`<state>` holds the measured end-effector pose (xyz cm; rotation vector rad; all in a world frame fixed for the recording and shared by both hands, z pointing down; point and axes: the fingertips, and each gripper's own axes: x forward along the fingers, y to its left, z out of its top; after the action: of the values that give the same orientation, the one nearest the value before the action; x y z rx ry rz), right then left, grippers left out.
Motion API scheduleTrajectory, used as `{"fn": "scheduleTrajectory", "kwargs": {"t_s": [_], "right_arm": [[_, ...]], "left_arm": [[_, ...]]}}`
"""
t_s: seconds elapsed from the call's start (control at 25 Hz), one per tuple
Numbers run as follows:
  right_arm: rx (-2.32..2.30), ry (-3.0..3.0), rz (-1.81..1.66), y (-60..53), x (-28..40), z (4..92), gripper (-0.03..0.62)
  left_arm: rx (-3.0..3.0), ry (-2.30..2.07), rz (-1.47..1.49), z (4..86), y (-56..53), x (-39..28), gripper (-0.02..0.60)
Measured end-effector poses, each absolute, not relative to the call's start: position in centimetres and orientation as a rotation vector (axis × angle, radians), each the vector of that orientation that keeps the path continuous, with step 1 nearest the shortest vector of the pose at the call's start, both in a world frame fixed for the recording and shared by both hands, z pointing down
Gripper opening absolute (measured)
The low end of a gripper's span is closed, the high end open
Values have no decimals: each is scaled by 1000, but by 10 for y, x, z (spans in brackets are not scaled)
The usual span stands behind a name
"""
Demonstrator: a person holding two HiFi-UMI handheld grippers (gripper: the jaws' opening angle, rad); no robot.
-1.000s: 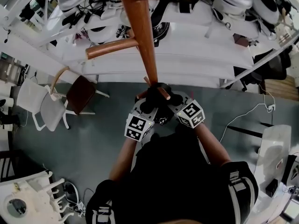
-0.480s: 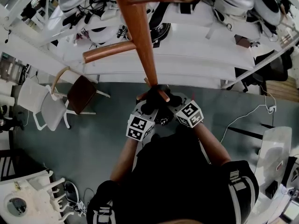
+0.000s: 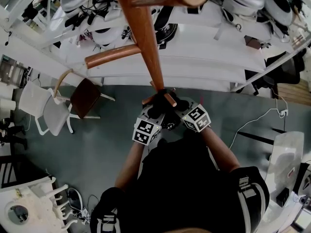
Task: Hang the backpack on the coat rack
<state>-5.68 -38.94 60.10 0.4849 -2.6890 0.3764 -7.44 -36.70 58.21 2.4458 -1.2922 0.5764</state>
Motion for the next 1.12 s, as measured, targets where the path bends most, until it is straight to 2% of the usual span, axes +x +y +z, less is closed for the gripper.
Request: {"fn": "scheduleTrajectory", "kwargs": {"t_s": [0.28, 0.64, 1.12], "right_arm": [[515, -2677, 387, -391, -57, 609, 105], [527, -2723, 380, -391, -54, 613, 173], [677, -2716, 367, -378, -39, 608, 222]], "left_arm": [[2453, -1291, 560, 588, -367, -76, 94], [2484, -1260, 488, 589, -360, -76, 118], [2511, -1224, 459, 584, -343, -86, 155]]}}
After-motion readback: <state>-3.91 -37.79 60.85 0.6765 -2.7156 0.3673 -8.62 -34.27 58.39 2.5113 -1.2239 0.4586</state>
